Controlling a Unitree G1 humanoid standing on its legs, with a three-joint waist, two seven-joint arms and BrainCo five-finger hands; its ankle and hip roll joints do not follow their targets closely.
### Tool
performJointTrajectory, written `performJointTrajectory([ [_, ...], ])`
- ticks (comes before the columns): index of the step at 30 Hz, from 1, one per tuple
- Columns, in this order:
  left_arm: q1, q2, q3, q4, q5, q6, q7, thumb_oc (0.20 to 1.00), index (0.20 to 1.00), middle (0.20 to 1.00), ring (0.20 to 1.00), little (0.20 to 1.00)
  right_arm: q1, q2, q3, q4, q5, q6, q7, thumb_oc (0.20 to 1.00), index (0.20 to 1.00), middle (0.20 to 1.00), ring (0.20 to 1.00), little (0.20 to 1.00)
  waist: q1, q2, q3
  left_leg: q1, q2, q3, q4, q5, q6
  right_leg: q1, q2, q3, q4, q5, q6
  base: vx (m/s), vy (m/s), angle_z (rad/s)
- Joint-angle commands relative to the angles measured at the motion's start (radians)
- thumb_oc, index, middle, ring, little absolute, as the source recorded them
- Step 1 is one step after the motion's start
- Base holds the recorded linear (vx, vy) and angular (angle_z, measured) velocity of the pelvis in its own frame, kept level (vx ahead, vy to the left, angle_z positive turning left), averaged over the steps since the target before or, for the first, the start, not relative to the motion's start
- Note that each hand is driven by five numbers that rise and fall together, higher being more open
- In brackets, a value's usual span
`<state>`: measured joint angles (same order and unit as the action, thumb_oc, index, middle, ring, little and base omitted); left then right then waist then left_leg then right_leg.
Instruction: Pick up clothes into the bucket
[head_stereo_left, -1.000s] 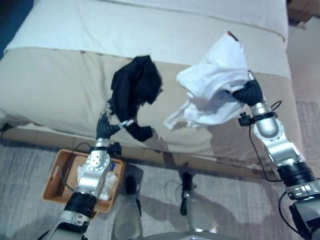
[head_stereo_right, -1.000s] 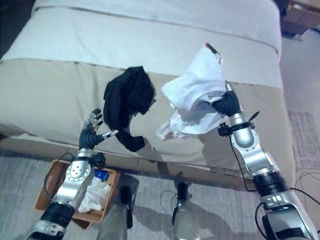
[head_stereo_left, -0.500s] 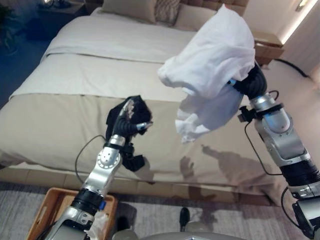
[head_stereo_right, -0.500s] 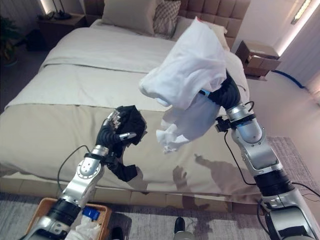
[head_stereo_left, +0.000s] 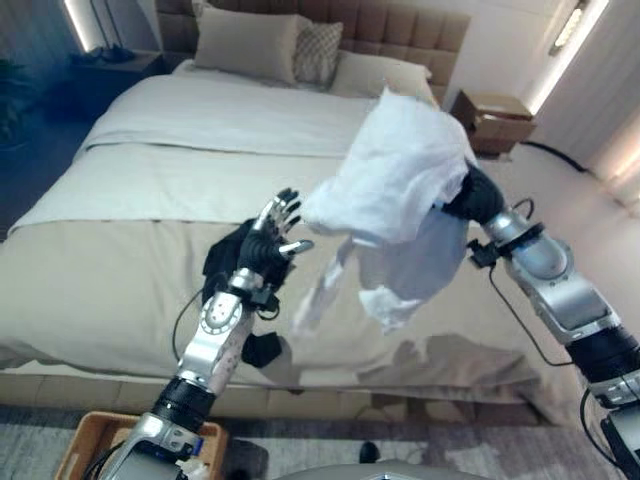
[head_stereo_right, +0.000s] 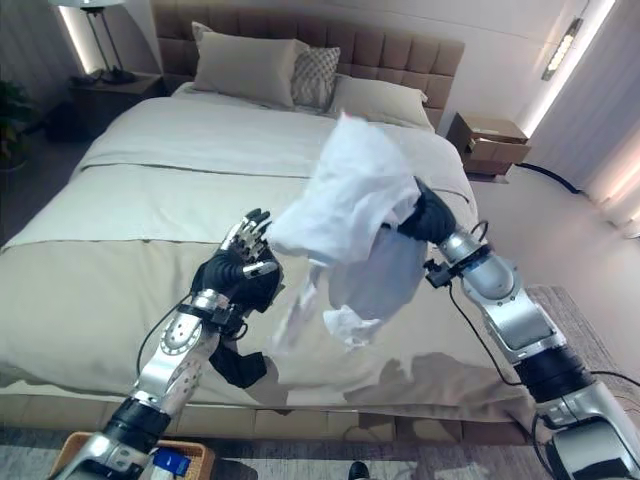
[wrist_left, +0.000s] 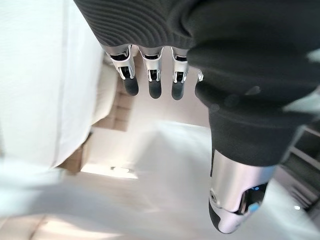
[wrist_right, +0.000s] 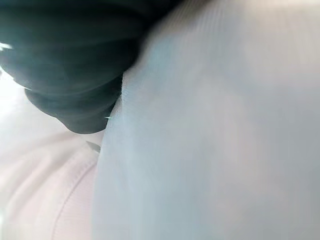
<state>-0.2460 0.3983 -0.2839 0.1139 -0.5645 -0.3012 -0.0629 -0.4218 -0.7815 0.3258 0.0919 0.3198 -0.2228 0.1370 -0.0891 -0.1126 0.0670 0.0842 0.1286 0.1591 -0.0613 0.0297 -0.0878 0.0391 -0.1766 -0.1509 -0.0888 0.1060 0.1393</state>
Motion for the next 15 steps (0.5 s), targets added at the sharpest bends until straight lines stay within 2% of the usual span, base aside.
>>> performJointTrajectory([
  [1,-0.036,0.024,0.005,-0.049,0.041,-0.068,0.008,1.0,1.0,1.0,1.0,1.0,-0.067,0.009,0.002,-0.011,-0.03,-0.04,-0.004,0.2,0.2,0.2,0.2,0.2,0.025,-0.007,-0.031,-0.045,0.025,-0.018,0.079,-0.029,-0.01,-0.006,-0.082,-0.076,0.064,0.015,0.077,0.0,0.0,0.0],
  [6,-0.056,0.017,-0.014,-0.11,0.062,-0.074,0.005,1.0,1.0,1.0,1.0,1.0,-0.089,0.038,0.049,0.055,-0.148,-0.031,-0.022,0.2,0.2,0.2,0.2,0.2,0.033,-0.009,-0.028,-0.048,0.022,-0.026,0.086,-0.034,-0.008,-0.001,-0.085,-0.083,0.067,0.015,0.078,0.0,0.0,0.0],
  [11,-0.086,0.001,-0.047,-0.108,0.09,-0.07,0.017,1.0,1.0,1.0,1.0,1.0,-0.107,0.075,0.076,0.063,-0.204,-0.025,-0.027,0.2,0.2,0.2,0.2,0.2,0.036,-0.008,-0.027,-0.052,0.02,-0.03,0.092,-0.038,-0.006,0.001,-0.089,-0.085,0.068,0.014,0.078,0.0,-0.001,0.01],
  [15,-0.119,0.021,-0.078,-0.135,0.142,-0.059,0.017,1.0,1.0,1.0,1.0,1.0,-0.142,0.079,0.106,0.067,-0.3,-0.016,-0.039,0.2,0.2,0.2,0.2,0.2,0.035,-0.006,-0.026,-0.055,0.017,-0.031,0.095,-0.041,-0.003,-0.003,-0.09,-0.084,0.071,0.015,0.078,0.0,0.0,0.0],
])
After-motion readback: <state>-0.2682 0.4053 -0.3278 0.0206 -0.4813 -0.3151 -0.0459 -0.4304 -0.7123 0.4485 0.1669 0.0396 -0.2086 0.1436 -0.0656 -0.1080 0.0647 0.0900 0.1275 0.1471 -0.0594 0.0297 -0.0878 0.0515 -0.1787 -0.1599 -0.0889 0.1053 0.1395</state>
